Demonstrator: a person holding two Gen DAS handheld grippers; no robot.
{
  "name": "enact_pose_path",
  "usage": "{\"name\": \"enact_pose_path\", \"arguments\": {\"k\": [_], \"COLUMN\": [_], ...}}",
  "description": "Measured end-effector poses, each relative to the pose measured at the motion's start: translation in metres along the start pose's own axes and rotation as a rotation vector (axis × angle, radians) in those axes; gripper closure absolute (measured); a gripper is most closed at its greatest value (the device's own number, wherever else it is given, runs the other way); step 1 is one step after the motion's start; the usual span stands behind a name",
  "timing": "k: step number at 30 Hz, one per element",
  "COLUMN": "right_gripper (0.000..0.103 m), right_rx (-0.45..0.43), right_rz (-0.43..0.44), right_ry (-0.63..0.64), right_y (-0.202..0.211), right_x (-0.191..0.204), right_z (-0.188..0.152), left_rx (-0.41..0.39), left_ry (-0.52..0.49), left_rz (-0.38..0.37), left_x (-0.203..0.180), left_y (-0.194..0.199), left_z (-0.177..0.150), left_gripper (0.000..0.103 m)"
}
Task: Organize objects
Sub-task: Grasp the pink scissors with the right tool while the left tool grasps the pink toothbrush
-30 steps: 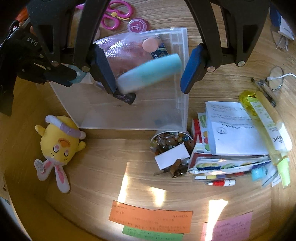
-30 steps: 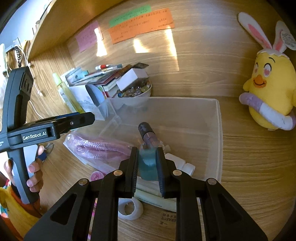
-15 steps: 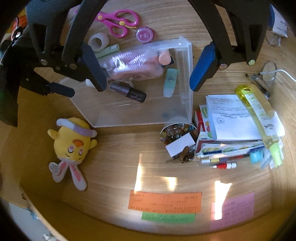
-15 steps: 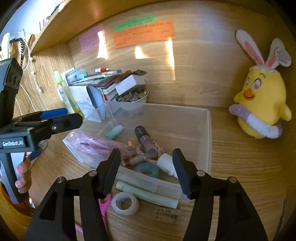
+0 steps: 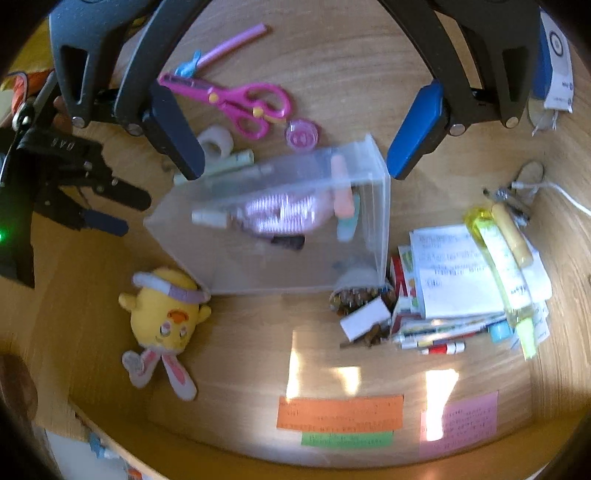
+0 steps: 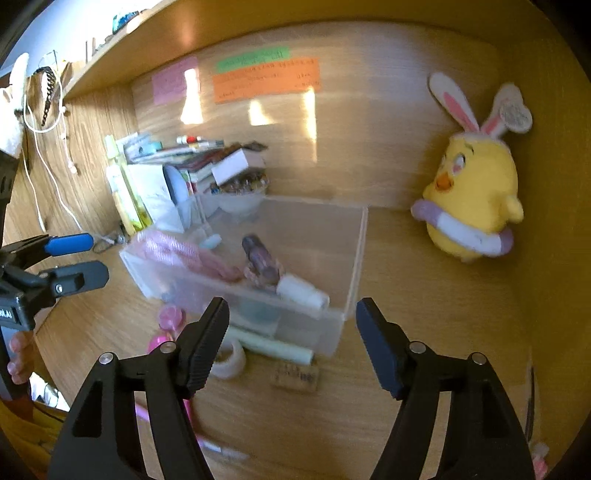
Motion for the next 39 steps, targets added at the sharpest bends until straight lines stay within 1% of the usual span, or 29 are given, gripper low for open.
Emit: {"name": "enact_pose_path", "arguments": {"k": [3, 7, 9, 11, 13, 14, 20, 21, 24, 30, 35, 38, 39], "right_gripper": [0.035, 0.035, 0.035, 0.040, 0.051, 0.052, 0.067, 0.073, 0.085, 0.085, 0.086, 0.086, 0.086], "right_rx": [0.044, 0.112, 0.148, 0.186, 0.229, 0.250, 0.328, 0.339, 0.335, 0.312, 0.236, 0.183, 0.166], "right_rz": [0.025, 0.089, 0.129, 0.165, 0.193, 0.207, 0.220, 0.219, 0.207, 0.218, 0.228, 0.230, 0.227], "right_ry": [-0.021, 0.006, 0.026, 0.043, 0.069, 0.083, 0.150, 0.159, 0.191, 0.176, 0.148, 0.128, 0.124], "right_y": [-0.001, -0.005, -0.009, -0.015, -0.021, -0.024, -0.040, -0.043, -0.046, -0.042, -0.020, -0.004, 0.001], "right_x": [-0.001, 0.017, 0.028, 0.040, 0.051, 0.057, 0.074, 0.075, 0.080, 0.081, 0.081, 0.078, 0.076], "right_z": [-0.017, -0.043, -0.053, -0.064, -0.074, -0.078, -0.098, -0.100, -0.101, -0.095, -0.075, -0.062, -0.058], "left_rx": [0.052, 0.113, 0.135, 0.140, 0.141, 0.140, 0.140, 0.144, 0.150, 0.148, 0.133, 0.133, 0.134], "left_ry": [-0.010, -0.005, -0.008, -0.006, 0.006, 0.009, 0.022, 0.023, 0.023, 0.029, 0.008, -0.034, -0.062], "left_rz": [-0.001, -0.020, -0.013, -0.009, -0.011, -0.012, -0.030, -0.033, -0.040, -0.058, -0.103, -0.139, -0.155], "left_x": [-0.007, -0.013, -0.015, -0.016, -0.015, -0.015, -0.013, -0.013, -0.014, -0.016, -0.028, -0.044, -0.053], "left_y": [-0.009, -0.018, -0.020, -0.018, -0.014, -0.013, -0.007, -0.008, -0.010, -0.008, -0.007, -0.010, -0.012], "left_z": [-0.020, -0.050, -0.062, -0.070, -0.077, -0.079, -0.088, -0.090, -0.093, -0.095, -0.088, -0.084, -0.082], "left_gripper": [0.003, 0.003, 0.003, 0.003, 0.003, 0.003, 0.003, 0.003, 0.003, 0.003, 0.003, 0.003, 0.003]}}
Point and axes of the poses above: each gripper's, at about its wrist camera, not at the fingertips, and y roughly against the way its jaws point, x to its left, z to its top, the point moved 9 cm from there along -y, roughly the way its jaws point, and after that the axes turned 12 degrees about -y, right-handed, at the moved point
